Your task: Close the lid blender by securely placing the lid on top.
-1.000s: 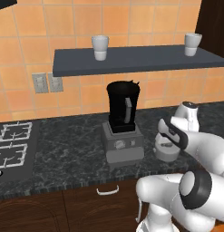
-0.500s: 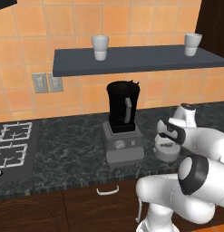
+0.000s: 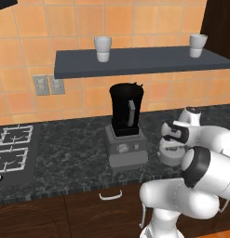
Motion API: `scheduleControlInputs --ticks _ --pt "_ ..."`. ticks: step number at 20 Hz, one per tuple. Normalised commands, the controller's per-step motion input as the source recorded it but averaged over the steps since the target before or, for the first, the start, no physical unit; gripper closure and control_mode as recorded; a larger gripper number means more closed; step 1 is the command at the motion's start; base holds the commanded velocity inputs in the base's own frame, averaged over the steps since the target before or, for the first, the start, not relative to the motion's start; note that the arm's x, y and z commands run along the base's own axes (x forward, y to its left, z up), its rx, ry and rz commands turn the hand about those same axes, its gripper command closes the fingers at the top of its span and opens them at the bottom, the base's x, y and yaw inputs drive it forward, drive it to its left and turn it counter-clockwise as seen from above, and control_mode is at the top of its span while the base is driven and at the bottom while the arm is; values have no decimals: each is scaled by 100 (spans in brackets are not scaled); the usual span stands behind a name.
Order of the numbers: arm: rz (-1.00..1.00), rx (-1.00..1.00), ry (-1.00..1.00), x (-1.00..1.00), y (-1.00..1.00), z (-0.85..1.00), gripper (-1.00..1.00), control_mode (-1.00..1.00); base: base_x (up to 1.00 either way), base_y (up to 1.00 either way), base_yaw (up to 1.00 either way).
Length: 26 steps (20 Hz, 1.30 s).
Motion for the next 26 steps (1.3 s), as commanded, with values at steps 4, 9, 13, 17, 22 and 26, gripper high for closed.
scheduleControlInputs --ticks 4,9,13,17,22,26 --pt "0 0 0 1 0 -36 100 -100 0 0 0" --pt "0 0 0 0 2 -49 100 -100 0 0 0" --pt "-1 0 0 0 17 -44 100 -100 0 0 0" --pt "-4 0 0 -5 22 -43 100 -100 0 0 0" --pt "-3 0 0 -2 21 -34 100 -100 0 0 0" --pt "-1 0 0 -8 17 -29 100 -100 0 0 0"
